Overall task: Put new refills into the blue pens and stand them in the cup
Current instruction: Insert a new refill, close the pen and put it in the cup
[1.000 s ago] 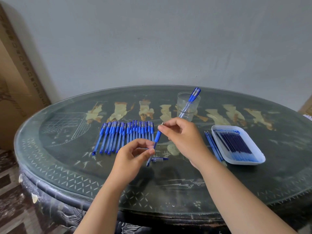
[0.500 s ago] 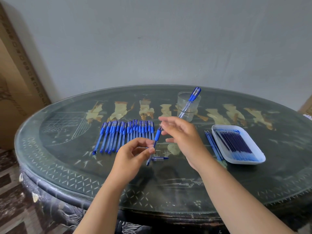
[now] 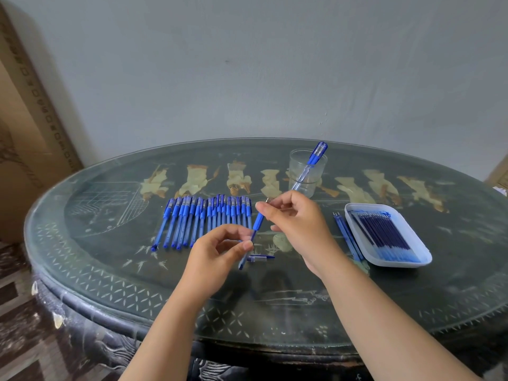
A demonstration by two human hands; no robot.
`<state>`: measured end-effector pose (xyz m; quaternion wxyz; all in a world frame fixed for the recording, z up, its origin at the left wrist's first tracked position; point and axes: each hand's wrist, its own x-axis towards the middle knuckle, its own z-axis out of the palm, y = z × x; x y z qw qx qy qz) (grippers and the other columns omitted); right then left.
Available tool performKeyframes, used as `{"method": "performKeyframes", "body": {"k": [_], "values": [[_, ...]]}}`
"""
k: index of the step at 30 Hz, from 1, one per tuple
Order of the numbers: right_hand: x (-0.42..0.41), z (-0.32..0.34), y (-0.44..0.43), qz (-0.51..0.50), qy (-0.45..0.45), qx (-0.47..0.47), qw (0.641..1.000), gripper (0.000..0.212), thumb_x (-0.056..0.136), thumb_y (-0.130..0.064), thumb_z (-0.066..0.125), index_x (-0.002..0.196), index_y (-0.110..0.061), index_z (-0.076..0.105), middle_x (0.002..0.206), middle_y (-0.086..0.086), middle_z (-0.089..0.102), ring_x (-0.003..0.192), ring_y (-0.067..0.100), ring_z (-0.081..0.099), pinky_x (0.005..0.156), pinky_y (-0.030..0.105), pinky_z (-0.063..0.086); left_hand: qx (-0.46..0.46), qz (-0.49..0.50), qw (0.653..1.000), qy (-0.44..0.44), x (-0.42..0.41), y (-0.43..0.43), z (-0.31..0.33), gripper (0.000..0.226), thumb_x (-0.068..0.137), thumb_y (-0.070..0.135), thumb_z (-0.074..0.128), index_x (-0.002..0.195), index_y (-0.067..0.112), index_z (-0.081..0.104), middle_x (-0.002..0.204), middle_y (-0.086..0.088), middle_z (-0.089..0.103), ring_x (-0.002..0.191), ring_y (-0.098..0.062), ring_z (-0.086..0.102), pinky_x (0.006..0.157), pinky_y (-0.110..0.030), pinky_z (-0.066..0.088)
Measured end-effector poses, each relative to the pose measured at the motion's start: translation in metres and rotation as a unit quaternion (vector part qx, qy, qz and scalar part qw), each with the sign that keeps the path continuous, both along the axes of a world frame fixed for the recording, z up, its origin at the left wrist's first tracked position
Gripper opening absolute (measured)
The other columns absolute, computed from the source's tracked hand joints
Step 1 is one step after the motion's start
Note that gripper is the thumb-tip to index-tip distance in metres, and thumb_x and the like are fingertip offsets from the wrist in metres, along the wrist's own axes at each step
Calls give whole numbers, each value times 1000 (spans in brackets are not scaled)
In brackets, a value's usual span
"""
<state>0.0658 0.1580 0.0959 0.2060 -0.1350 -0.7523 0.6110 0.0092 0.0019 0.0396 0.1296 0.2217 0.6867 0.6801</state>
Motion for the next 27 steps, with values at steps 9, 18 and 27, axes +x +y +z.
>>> {"method": "performKeyframes", "body": {"k": [9, 18, 27], "values": [[0, 0, 1, 37, -11, -2, 999, 5, 92, -25, 67, 90, -25, 71, 99, -9, 73, 98, 8, 67, 89, 41, 57, 9, -6, 1000, -8, 0, 0, -1, 16, 86, 1, 66, 96, 13, 69, 88, -4, 74, 89, -24, 72, 84, -34, 58], [-3, -4, -1, 11, -6, 41, 999, 5, 92, -27, 67, 88, -24, 67, 89, -8, 69, 90, 10, 66, 88, 39, 57, 5, -1, 1000, -5, 0, 0, -4, 16, 85, 2, 67, 96, 13, 70, 87, -7, 74, 88, -27, 71, 86, -38, 57], [2, -28, 9, 36, -124, 193, 973, 15, 92, -21, 65, 107, -24, 67, 96, -13, 65, 87, 1, 60, 72, 13, 45, 11, 32, 999, -26, -5, -4, -5, 18, 88, 0, 65, 95, 16, 70, 82, 2, 74, 87, -19, 73, 77, -27, 56]]}}
